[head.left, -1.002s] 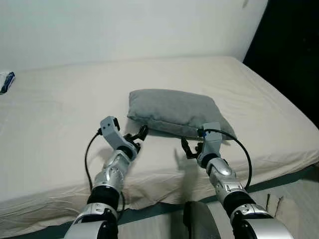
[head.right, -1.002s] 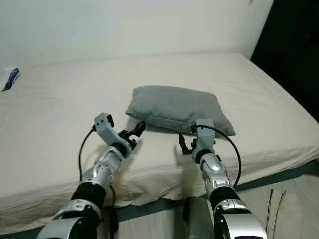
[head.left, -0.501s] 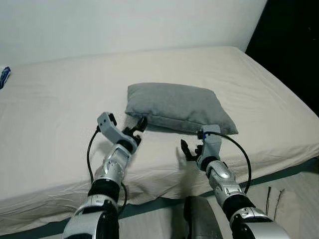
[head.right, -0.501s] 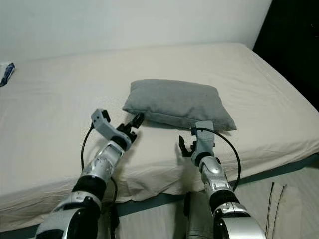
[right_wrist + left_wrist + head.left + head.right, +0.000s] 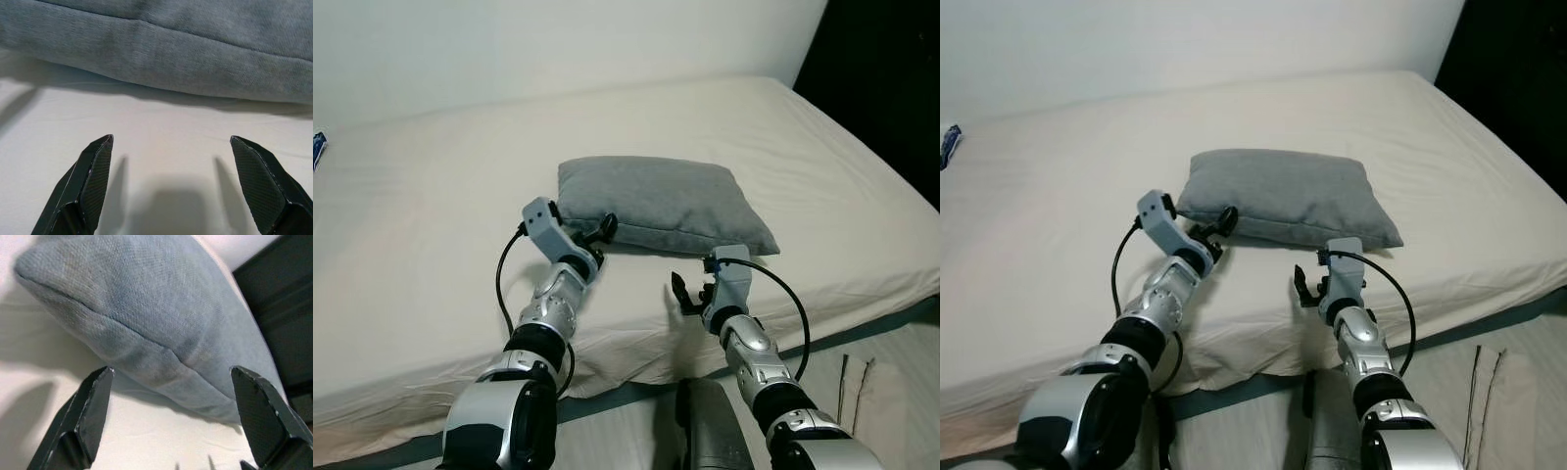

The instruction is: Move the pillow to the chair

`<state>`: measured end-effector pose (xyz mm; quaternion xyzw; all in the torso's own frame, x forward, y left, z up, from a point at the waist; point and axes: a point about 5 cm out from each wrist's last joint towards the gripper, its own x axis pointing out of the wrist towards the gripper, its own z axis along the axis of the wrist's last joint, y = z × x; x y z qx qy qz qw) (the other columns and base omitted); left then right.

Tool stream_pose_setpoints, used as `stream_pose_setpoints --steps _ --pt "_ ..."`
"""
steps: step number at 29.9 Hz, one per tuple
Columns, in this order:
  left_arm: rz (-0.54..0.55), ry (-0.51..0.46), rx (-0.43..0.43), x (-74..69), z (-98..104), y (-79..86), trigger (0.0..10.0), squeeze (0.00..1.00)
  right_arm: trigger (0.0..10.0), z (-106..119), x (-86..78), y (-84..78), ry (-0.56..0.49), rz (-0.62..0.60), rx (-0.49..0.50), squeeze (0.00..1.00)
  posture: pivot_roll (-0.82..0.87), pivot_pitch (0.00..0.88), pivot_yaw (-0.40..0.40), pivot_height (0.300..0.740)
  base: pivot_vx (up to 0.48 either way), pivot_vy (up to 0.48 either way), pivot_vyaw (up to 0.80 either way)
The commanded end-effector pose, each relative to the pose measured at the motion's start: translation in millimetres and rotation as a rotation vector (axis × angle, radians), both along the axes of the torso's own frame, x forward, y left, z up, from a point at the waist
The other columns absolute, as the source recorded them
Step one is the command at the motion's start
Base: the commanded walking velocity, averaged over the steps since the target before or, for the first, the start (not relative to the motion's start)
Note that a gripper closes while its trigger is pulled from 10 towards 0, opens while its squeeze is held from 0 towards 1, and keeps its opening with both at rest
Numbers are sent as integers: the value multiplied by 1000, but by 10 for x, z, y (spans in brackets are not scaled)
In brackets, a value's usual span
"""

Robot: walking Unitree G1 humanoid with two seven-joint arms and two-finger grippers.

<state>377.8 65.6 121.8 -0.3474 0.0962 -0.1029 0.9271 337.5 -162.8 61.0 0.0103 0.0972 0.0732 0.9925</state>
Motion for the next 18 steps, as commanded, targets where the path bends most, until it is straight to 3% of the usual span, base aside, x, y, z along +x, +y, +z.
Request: stream_pose_setpoints --steps 1,8,10,13,18 --pt "-31 19 3 -36 -7 -195 10000 0 10000 -26 -23 20 6 2 -3 0 -101 191 50 557 0 0 0" --pt "17 65 -37 47 135 -245 10000 0 10000 -20 -23 15 1 -13 0 0 -111 199 61 557 0 0 0" --pt "24 70 -17 56 154 -254 10000 0 10000 -19 -23 12 0 -16 0 0 -114 205 63 557 0 0 0" --pt "77 120 90 90 197 -254 10000 0 10000 -12 -21 13 -3 -27 0 0 -119 210 72 557 0 0 0" --pt "99 138 107 97 200 -239 10000 0 10000 -15 -24 14 -4 -30 0 0 -118 210 73 557 0 0 0"
